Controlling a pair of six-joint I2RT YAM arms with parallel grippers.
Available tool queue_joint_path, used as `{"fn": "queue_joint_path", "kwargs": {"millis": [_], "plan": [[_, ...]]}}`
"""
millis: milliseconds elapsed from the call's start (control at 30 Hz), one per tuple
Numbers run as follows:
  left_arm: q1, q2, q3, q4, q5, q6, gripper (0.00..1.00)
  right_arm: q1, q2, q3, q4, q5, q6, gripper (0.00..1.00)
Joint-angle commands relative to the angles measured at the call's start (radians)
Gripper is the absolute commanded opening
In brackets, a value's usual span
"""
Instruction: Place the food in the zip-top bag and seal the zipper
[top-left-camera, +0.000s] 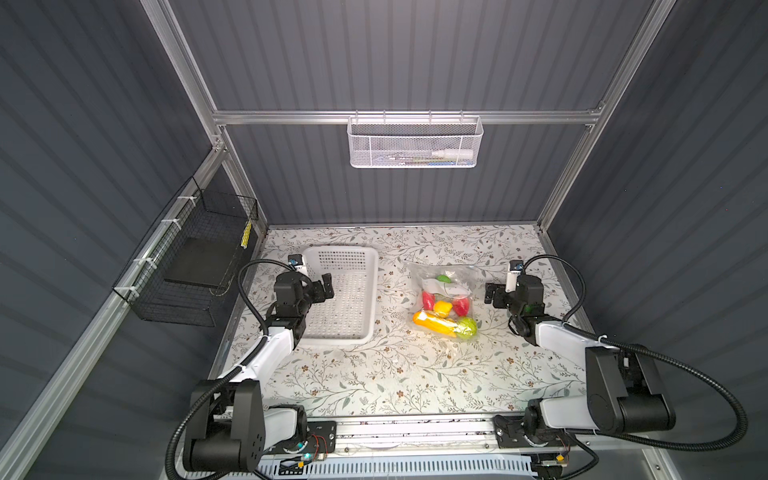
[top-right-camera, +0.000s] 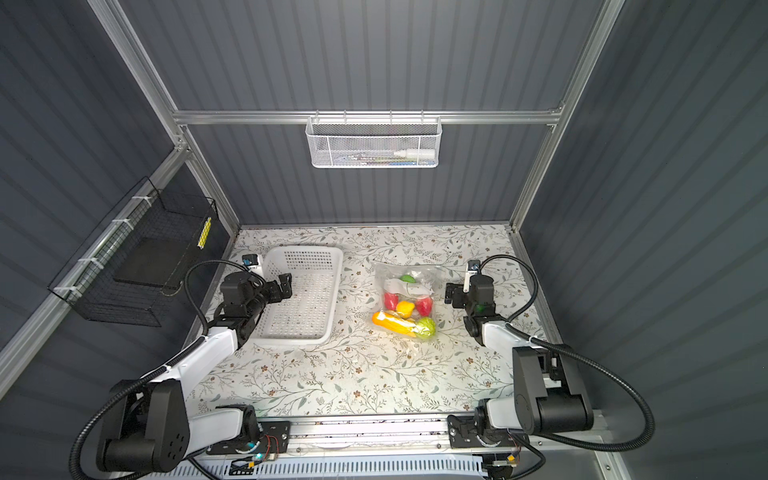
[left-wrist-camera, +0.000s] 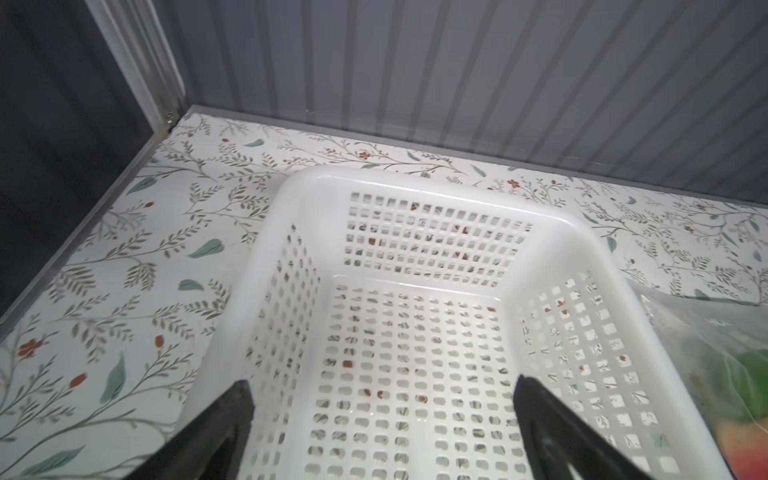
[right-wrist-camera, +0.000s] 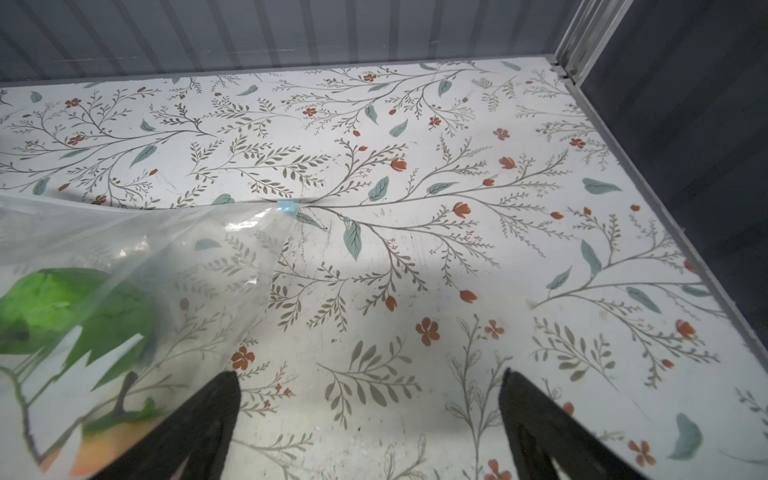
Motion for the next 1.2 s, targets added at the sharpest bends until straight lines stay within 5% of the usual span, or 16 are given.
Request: {"fn": "queue_joint_path", "kwargs": {"millis": [0, 133, 300, 700, 1033, 1167], "plan": [[-0.005, 0.046, -0.044, 0.146, 0.077, 0.048, 0.99, -0.002, -0.012, -0.05, 0.163, 0.037, -0.065, 0.99], [-0.005, 0.117, -0.052, 0.211, 0.119, 0.076, 0.99, -0.004, 0.009, -0.144, 0.384, 0.074, -0.087, 0.99], [-0.005, 0.205, -0.024, 0.257, 0.172, 0.085, 0.99, -0.013, 0.009, -0.132, 0.356, 0.06, -0.078, 0.99], [-0.004, 0.296, 0.05, 0.121, 0.074, 0.147, 1.0, -0.077, 0.027, -0.146, 0.397, -0.017, -0.023, 0.99], [-0.005, 0.338, -0.016, 0.216, -0.034, 0.165, 1.0, -0.115, 0.073, -0.2, 0.535, -0.068, 0.007, 0.99], [-0.005, 0.313, -0.103, 0.401, -0.116, 0.21, 1.0, -0.115, 0.068, -0.199, 0.522, -0.066, 0.008, 0.99]]}}
